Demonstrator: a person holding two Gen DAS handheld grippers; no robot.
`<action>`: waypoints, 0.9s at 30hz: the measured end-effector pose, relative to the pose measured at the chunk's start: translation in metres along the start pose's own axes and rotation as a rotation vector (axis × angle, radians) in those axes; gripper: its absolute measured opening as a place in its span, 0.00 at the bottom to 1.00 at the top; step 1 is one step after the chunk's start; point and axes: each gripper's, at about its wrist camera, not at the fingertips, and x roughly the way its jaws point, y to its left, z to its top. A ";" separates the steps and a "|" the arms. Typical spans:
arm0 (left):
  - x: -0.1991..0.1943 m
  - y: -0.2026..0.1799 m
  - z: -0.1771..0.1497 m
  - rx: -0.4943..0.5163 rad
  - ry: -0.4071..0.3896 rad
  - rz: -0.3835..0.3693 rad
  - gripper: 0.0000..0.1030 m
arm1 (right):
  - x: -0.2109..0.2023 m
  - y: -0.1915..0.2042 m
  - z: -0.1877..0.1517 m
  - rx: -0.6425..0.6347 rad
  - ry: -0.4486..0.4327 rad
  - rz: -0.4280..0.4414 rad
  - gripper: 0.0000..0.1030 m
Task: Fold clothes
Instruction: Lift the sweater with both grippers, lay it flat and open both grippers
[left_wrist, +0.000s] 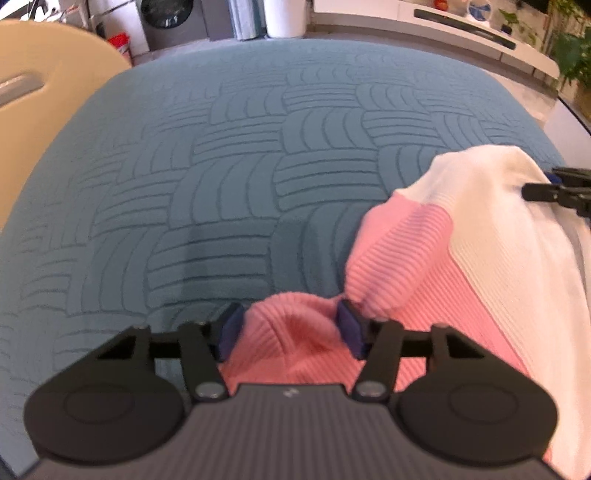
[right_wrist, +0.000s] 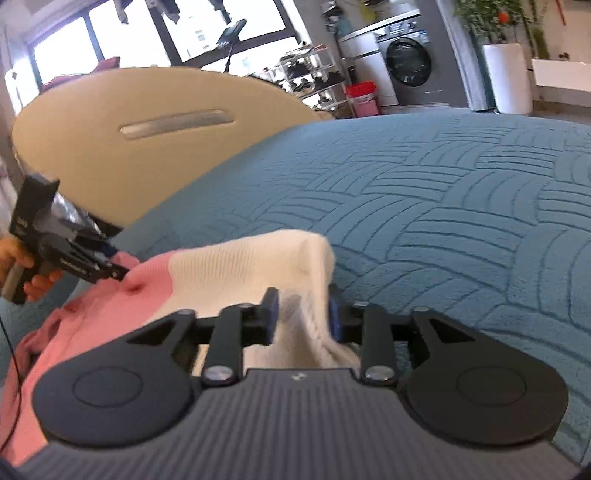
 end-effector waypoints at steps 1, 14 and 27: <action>0.000 0.005 0.001 -0.022 -0.002 -0.001 0.76 | 0.001 -0.002 0.001 0.006 0.001 0.006 0.40; 0.000 0.033 -0.013 -0.134 -0.071 -0.151 0.59 | -0.008 -0.021 -0.001 0.090 0.006 0.086 0.41; -0.020 -0.034 0.010 0.137 -0.193 0.345 0.09 | -0.005 0.047 0.001 -0.413 -0.102 -0.345 0.09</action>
